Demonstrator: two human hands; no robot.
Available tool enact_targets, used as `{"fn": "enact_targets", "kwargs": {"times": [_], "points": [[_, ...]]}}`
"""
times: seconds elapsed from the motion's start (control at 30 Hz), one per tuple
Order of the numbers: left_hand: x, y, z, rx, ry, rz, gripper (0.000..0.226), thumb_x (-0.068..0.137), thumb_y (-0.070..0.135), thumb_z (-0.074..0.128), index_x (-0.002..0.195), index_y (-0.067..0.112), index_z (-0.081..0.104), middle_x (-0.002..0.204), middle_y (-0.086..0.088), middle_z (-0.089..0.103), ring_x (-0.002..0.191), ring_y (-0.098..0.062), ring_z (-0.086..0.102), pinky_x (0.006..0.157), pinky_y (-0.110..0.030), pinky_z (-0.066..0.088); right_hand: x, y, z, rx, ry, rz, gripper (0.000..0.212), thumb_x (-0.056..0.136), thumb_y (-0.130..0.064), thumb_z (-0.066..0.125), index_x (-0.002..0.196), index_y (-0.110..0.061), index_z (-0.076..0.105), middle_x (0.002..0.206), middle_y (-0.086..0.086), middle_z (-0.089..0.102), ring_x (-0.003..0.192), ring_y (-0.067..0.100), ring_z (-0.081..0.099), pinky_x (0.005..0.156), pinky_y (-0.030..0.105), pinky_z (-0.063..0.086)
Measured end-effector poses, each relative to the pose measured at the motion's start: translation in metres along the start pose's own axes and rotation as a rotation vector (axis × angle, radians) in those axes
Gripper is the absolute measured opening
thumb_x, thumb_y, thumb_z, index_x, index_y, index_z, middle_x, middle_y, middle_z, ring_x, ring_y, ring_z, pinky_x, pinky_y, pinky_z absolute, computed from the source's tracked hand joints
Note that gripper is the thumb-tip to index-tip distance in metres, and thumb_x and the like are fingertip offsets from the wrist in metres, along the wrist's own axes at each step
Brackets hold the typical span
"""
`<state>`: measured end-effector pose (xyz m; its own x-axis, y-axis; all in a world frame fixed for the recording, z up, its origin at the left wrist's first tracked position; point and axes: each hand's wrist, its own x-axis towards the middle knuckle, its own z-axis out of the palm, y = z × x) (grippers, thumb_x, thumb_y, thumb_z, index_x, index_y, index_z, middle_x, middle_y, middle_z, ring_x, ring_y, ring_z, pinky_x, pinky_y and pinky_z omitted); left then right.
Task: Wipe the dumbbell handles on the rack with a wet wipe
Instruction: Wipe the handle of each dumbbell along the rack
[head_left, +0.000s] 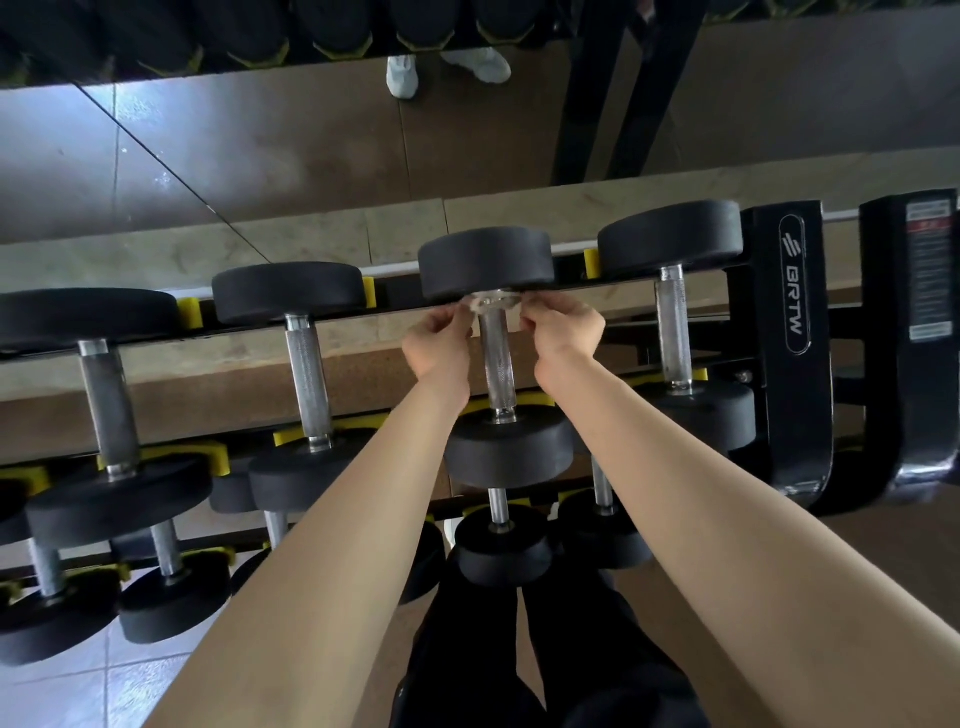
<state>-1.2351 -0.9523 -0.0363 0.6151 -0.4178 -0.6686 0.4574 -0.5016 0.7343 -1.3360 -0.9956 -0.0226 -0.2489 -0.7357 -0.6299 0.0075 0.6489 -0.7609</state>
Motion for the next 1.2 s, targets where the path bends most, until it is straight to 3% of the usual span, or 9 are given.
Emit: {"fn": "enact_targets", "kwargs": {"times": [0.1,0.17,0.3,0.4,0.53,0.7,0.9,1.1,1.2], "points": [[-0.003,-0.005,0.0,-0.006,-0.045,0.042,0.01,0.088,0.026,0.079,0.085,0.02,0.073,0.086,0.005,0.076,0.087,-0.009,0.071,0.077,-0.021,0.049,0.003,0.002,-0.002,0.024,0.019,0.083,0.012,0.093,-0.004,0.069,0.093,-0.013,0.078,0.081,0.003,0.074,0.072,0.013,0.066,0.072,0.025,0.057],[0.0,-0.007,-0.002,0.042,-0.031,0.038,0.009,0.089,0.023,0.078,0.084,0.021,0.071,0.086,0.006,0.074,0.085,-0.008,0.068,0.08,-0.024,0.051,0.003,0.004,0.0,-0.031,-0.023,0.071,0.013,0.092,-0.005,0.069,0.096,-0.013,0.078,0.084,0.004,0.075,0.073,0.014,0.066,0.077,0.029,0.059],[0.007,-0.012,-0.01,0.164,-0.002,-0.02,0.011,0.09,0.02,0.077,0.086,0.025,0.068,0.085,0.013,0.064,0.077,0.001,0.055,0.068,-0.018,0.043,-0.002,0.009,0.003,-0.123,-0.121,-0.049,0.014,0.09,-0.005,0.071,0.091,-0.016,0.08,0.089,0.001,0.077,0.076,0.012,0.066,0.085,0.034,0.058],[0.004,-0.016,-0.013,0.184,-0.007,0.011,0.007,0.09,0.021,0.077,0.091,0.023,0.07,0.088,0.012,0.066,0.08,0.002,0.056,0.073,-0.02,0.043,0.003,0.013,-0.007,-0.234,-0.129,-0.127,0.008,0.09,-0.011,0.074,0.094,-0.017,0.079,0.092,-0.002,0.076,0.084,0.012,0.068,0.086,0.033,0.058],[-0.001,-0.015,-0.018,0.24,-0.073,0.129,0.011,0.089,0.027,0.077,0.095,0.019,0.073,0.092,0.007,0.071,0.087,-0.004,0.063,0.073,-0.021,0.045,0.009,0.019,-0.025,-0.275,-0.101,-0.093,0.009,0.092,-0.012,0.073,0.099,-0.013,0.077,0.09,0.002,0.074,0.073,0.012,0.064,0.08,0.031,0.057],[0.002,-0.027,-0.044,0.373,-0.028,0.096,0.012,0.088,0.026,0.079,0.097,0.018,0.075,0.097,0.004,0.073,0.096,-0.013,0.068,0.079,-0.026,0.05,-0.009,0.02,-0.035,-0.422,-0.341,-0.151,0.003,0.09,-0.012,0.076,0.09,-0.015,0.075,0.084,0.0,0.073,0.072,0.01,0.066,0.067,0.021,0.055],[-0.011,-0.029,-0.054,0.53,-0.283,0.193,0.015,0.084,0.034,0.083,0.092,0.024,0.076,0.098,0.009,0.073,0.095,-0.006,0.064,0.081,-0.024,0.048,0.002,0.023,-0.068,-0.561,-0.296,-0.138,0.007,0.089,-0.012,0.076,0.087,-0.02,0.076,0.091,-0.003,0.072,0.09,0.015,0.066,0.081,0.031,0.054],[-0.003,-0.035,-0.067,0.792,-0.212,0.159,0.01,0.088,0.032,0.08,0.083,0.027,0.072,0.096,0.007,0.069,0.091,-0.011,0.064,0.067,-0.021,0.045,-0.007,0.025,-0.065,-0.773,-0.54,-0.132,0.003,0.084,-0.018,0.082,0.086,-0.017,0.08,0.094,-0.003,0.075,0.095,0.011,0.065,0.082,0.023,0.048],[-0.005,-0.034,-0.066,0.851,-0.372,0.114,0.008,0.088,0.029,0.08,0.084,0.024,0.074,0.096,0.007,0.069,0.088,-0.008,0.061,0.061,-0.019,0.043,0.001,0.022,-0.072,-0.897,-0.522,-0.146,0.005,0.084,-0.017,0.08,0.082,-0.021,0.079,0.097,-0.003,0.074,0.099,0.013,0.065,0.089,0.029,0.051]]}}
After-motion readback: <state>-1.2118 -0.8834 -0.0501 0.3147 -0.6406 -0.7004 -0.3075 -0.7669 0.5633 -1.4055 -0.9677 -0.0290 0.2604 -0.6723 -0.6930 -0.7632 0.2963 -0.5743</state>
